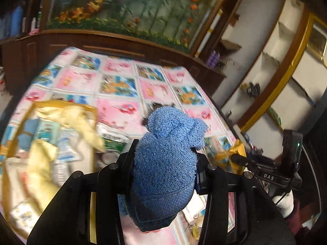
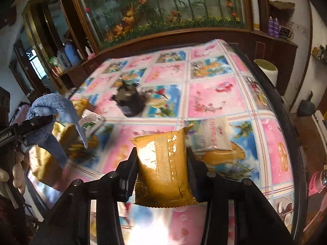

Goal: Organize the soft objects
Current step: 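Place the blue washcloth and orange packet in the tray, opening both tools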

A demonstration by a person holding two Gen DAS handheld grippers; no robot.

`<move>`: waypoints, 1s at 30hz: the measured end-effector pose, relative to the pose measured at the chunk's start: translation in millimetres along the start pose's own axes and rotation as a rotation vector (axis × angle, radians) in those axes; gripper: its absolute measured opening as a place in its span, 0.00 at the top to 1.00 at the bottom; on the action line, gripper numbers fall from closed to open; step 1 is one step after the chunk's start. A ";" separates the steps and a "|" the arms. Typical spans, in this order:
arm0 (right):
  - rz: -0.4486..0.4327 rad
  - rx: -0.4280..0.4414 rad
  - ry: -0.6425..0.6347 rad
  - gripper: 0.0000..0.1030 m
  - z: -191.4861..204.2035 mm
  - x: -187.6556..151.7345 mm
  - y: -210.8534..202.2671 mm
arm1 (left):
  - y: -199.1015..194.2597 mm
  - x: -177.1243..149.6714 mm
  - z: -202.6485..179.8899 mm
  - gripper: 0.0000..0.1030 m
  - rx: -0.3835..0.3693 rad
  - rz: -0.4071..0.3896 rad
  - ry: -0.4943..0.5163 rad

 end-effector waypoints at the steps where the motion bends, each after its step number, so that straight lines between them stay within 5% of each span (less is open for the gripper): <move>1: -0.006 0.029 -0.003 0.58 9.3 3.4 -3.1 | -13.2 3.8 5.7 0.58 0.014 -0.018 -0.005; 10: 0.029 0.273 -0.071 0.58 117.5 32.4 4.8 | -75.3 3.6 77.2 0.58 0.181 -0.091 -0.083; 15: 0.104 0.356 -0.119 0.58 184.1 34.3 30.4 | -71.5 -15.5 119.3 0.58 0.279 -0.056 -0.135; 19: 0.175 0.400 -0.131 0.58 227.2 30.6 56.4 | -58.0 -37.8 148.9 0.57 0.445 0.052 -0.153; 23: 0.220 0.373 -0.155 0.58 262.0 28.9 84.5 | -53.5 -56.2 157.1 0.49 0.454 0.067 -0.141; 30: 0.251 0.286 -0.178 0.56 285.5 25.1 116.8 | -81.0 -53.2 156.0 0.49 0.412 -0.058 -0.194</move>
Point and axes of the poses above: each gripper's, at about its wrist camera, not at the fingertips, and y roughly the way its jaws point, z to its left, x to its top, the point moved 3 cm from there along y, roughly the way its jaws point, and after that the axes turned 11 degrees about -x, right-handed, at the moved point
